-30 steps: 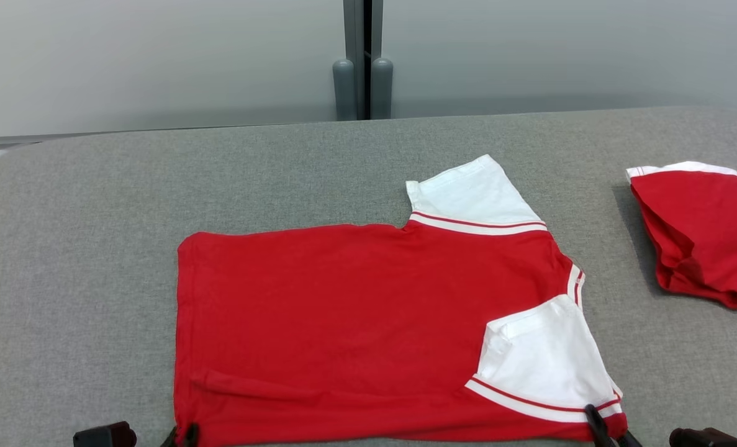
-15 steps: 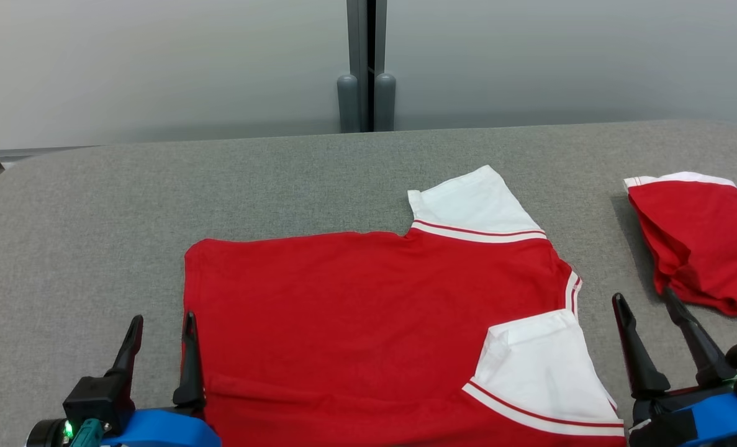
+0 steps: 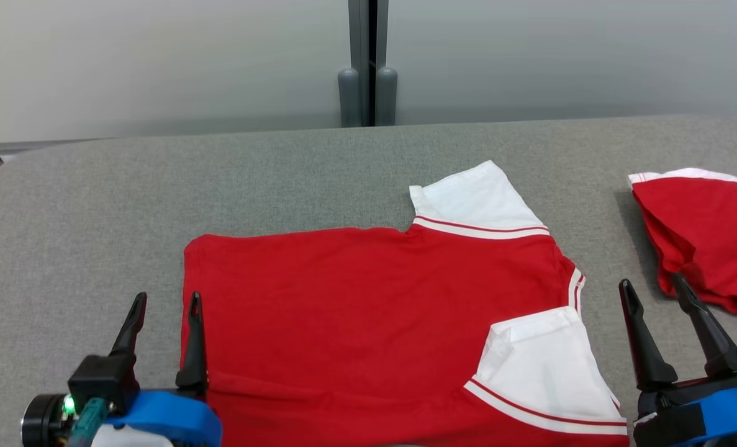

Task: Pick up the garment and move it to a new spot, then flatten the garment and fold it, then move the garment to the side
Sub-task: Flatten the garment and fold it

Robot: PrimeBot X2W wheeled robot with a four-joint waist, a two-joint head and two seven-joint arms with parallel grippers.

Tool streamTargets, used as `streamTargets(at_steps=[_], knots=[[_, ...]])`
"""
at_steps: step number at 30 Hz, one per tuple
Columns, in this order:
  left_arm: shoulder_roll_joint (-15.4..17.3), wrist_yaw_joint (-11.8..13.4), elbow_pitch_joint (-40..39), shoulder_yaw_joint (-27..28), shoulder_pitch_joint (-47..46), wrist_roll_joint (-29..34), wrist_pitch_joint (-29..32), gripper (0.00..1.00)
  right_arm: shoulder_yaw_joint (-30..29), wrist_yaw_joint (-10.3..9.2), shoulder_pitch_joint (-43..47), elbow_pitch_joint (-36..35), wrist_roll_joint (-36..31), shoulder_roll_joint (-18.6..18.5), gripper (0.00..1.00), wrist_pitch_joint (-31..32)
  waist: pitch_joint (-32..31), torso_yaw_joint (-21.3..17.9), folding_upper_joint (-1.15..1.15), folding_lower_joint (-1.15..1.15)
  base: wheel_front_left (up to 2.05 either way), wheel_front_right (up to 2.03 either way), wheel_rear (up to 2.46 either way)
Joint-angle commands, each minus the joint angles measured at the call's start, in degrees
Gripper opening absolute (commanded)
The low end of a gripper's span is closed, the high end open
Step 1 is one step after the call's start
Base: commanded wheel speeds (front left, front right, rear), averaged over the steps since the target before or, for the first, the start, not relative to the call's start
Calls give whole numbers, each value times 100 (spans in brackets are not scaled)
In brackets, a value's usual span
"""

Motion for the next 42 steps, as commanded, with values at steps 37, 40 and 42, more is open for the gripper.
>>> streamTargets(at_steps=[37, 40, 42], knots=[[-5, -2013, 5354, 29, -4119, -1488, 1185, 0, 457, 0, -2205, 1839, 631, -554, 100, -438, 1496, -438, 0, 0, 0, 0, 0], [-114, -2018, 5383, -64, -4357, -1428, 1069, 0, 675, 0, -2970, 2305, 774, -694, 100, -409, 1660, -269, 0, 0, 0, 0, 0], [-197, -2024, 5381, -127, -4559, -1395, 1006, 0, 804, 0, -3470, 2630, 887, -762, 100, -356, 1809, -122, 0, 0, 0, 0, 0]])
